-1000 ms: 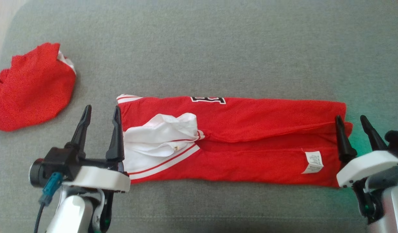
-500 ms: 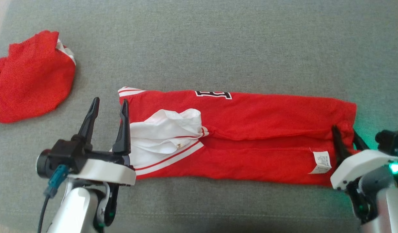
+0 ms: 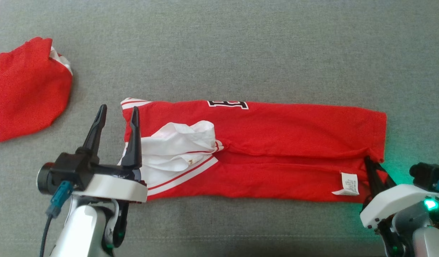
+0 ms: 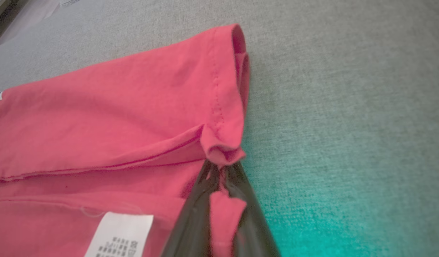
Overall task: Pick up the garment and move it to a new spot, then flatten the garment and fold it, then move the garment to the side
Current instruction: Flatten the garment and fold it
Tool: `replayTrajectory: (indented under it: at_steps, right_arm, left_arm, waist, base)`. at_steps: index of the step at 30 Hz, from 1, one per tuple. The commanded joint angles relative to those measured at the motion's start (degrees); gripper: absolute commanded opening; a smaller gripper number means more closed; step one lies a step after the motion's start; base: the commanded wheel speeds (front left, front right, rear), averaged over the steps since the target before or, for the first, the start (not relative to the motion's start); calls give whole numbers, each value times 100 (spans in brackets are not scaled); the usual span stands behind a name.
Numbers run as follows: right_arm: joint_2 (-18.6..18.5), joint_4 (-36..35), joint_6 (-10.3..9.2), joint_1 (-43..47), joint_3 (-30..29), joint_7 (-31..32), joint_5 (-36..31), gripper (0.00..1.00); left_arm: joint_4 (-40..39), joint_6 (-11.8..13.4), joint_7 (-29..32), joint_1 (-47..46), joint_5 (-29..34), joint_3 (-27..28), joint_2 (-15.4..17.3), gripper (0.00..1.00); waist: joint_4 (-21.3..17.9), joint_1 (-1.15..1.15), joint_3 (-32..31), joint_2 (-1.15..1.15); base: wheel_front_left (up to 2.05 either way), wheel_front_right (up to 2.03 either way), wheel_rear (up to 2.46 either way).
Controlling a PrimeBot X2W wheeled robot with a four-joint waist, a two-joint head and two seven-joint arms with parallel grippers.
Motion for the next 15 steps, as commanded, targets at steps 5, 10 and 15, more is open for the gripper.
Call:
replayTrajectory:
  at_steps: [5, 10, 15]
  right_arm:
    - [-23, -119, -5, -16, 84, -117, 76, 0]
    - [-22, -226, -5, -71, 12, -259, 108, 0]
    - [-56, -461, -5, -141, -250, -363, 27, 0]
  left_arm:
    - [-149, -51, -69, -231, 103, 261, 19, 100]
    - [-163, -74, -70, -205, 129, 305, -28, 100]
    - [-219, -106, -70, -174, 154, 376, -92, 100]
  waist:
    - [-1, 0, -5, 0]
    - [13, 0, -24, 0]
    - [30, 0, -43, 0]
  base:
    - [0, 0, 0]
    - [0, 0, 0]
    - [0, 0, 0]
